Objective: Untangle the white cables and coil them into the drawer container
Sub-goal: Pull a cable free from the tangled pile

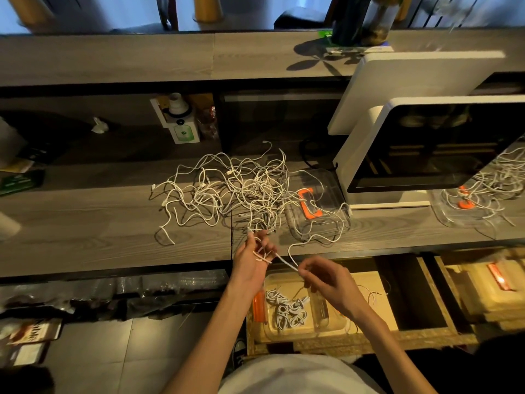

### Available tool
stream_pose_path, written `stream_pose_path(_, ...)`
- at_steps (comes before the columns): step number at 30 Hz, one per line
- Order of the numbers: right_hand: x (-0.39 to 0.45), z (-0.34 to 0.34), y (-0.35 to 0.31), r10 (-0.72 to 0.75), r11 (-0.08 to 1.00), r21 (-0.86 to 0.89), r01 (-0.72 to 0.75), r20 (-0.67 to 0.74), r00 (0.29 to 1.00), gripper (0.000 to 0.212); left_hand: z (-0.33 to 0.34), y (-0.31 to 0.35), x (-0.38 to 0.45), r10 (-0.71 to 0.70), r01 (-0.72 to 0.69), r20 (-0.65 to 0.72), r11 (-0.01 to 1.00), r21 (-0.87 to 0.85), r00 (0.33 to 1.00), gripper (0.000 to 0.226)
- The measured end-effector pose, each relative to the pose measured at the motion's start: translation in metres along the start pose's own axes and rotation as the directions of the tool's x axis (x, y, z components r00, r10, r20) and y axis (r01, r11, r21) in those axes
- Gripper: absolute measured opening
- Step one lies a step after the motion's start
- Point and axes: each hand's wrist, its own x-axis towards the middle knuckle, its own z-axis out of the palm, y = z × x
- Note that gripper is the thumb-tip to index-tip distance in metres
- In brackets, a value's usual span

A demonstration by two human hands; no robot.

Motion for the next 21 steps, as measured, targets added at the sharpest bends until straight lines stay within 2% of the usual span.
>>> stream_pose_path(3, -0.003, 0.008, 0.001, -0.038, 0.996, -0.071, 0.045, 0.099, 0.994, 0.008, -0.002, -0.005, 0.004, 0.036, -0.034, -0.025, 0.995, 0.09, 0.999, 0.039)
stream_pose_path(6, -0.004, 0.01, -0.007, -0.048, 0.994, -0.09, 0.069, 0.209, 0.977, 0.014, -0.005, -0.011, 0.006, 0.111, -0.103, -0.003, 0.93, 0.354, 0.994, 0.041)
stream_pose_path(10, 0.0, 0.004, -0.015, -0.061, 0.993, -0.078, 0.084, 0.262, 0.963, 0.019, -0.007, -0.016, 0.006, 0.073, -0.08, 0.033, 0.864, 0.498, 0.997, 0.042)
stream_pose_path(13, 0.006, -0.002, -0.016, -0.055, 0.998, -0.014, 0.059, 0.207, 0.977, 0.019, -0.008, -0.018, 0.004, -0.009, -0.043, 0.086, 0.808, 0.587, 0.996, 0.042)
stream_pose_path(16, 0.015, -0.002, -0.019, -0.04, 0.996, 0.089, 0.033, 0.08, 0.996, 0.017, -0.007, -0.02, 0.0, -0.139, 0.04, 0.092, 0.734, 0.678, 0.986, 0.039)
stream_pose_path(19, 0.024, 0.0, -0.022, -0.019, 0.991, 0.132, 0.031, -0.093, 0.995, 0.012, -0.004, -0.022, -0.006, -0.253, 0.128, 0.095, 0.738, 0.663, 0.963, 0.042)
stream_pose_path(21, 0.028, -0.001, -0.024, 0.001, 0.991, 0.131, 0.021, -0.16, 0.987, 0.008, -0.002, -0.02, -0.009, -0.324, 0.147, 0.16, 0.745, 0.651, 0.933, 0.047)
